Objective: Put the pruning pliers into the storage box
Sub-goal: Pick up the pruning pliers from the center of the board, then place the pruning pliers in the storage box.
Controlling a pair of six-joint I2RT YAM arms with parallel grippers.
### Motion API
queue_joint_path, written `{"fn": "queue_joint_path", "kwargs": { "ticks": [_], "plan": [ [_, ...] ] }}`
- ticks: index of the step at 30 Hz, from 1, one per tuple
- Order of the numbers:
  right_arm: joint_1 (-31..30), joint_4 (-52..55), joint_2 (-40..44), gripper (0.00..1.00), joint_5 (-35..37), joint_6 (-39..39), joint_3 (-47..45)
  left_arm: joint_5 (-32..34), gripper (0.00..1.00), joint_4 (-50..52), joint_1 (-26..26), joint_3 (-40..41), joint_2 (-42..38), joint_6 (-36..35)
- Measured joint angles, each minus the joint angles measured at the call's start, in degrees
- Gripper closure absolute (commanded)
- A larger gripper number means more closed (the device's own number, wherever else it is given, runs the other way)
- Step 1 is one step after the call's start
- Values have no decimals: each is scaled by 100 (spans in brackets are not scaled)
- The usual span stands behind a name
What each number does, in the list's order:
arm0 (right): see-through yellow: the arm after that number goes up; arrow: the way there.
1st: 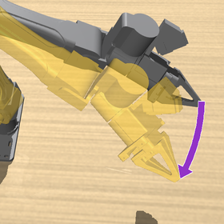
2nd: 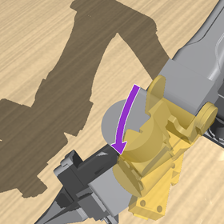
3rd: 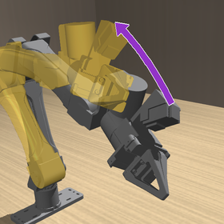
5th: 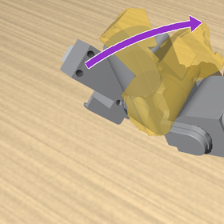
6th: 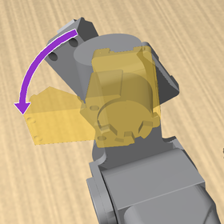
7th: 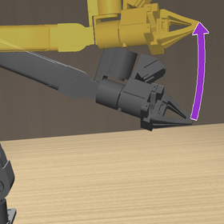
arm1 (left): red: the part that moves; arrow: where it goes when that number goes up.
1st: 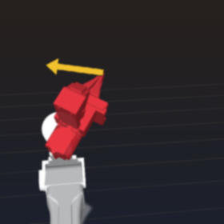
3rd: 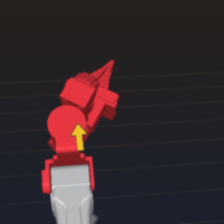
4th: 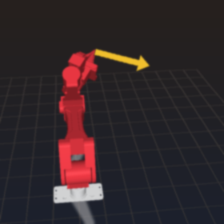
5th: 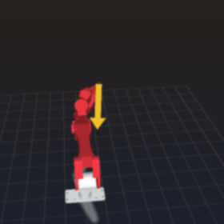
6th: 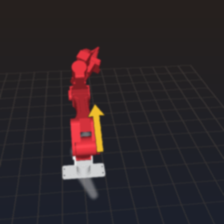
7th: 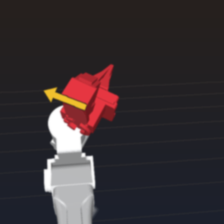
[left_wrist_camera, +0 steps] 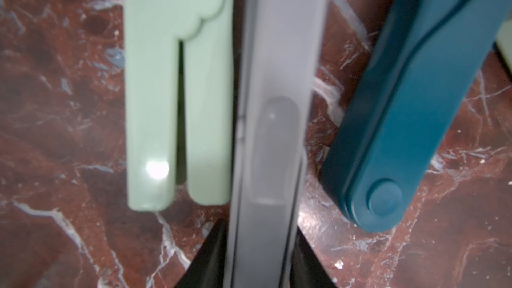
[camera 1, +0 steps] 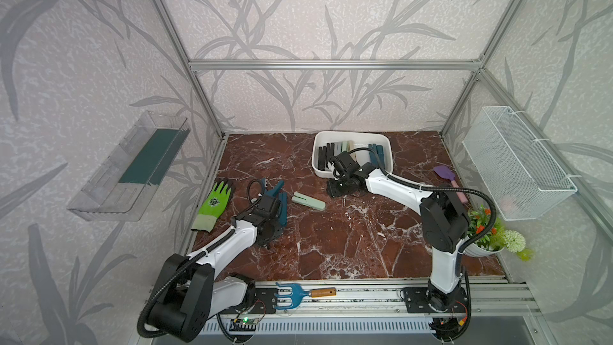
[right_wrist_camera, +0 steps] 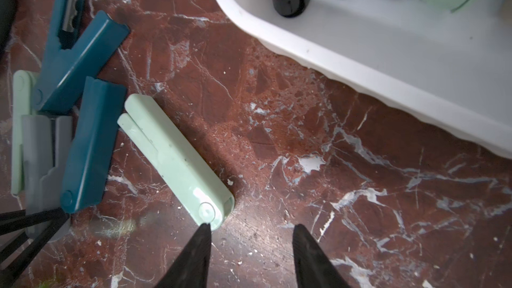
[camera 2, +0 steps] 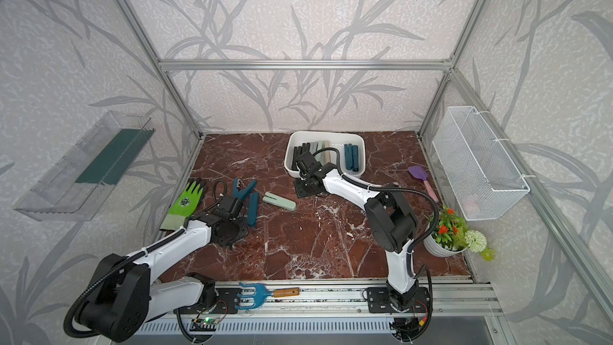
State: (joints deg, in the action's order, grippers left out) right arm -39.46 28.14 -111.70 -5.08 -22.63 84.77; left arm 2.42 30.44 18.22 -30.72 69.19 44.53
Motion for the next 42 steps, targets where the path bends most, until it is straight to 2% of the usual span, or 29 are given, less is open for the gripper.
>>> {"fn": "queue_joint_path", "kwargs": {
  "ticks": [8,15,21,28,33,38,42],
  "plan": [
    [645,-57,437,51,-37,2,-446,293,86,629,120,-586,-299,-74],
    [1139,-160,1075,51,22,39,-739,376,87,1045,208,-1405,-417,-348],
    [1456,-256,1502,51,20,55,-1130,400,87,1460,396,-2994,44,-885],
    [2107,-345,1847,51,125,70,-1412,356,88,1665,813,-5805,1969,-1917],
    [2575,-229,1639,51,496,155,-994,13,89,1773,1115,-7921,3687,-2428],
    [2922,-243,789,51,719,192,-245,-450,90,1912,1456,-9906,5357,-2664],
    [2988,-201,-79,52,785,260,313,-772,90,2144,1598,-11127,6319,-2691]
  ]
}}
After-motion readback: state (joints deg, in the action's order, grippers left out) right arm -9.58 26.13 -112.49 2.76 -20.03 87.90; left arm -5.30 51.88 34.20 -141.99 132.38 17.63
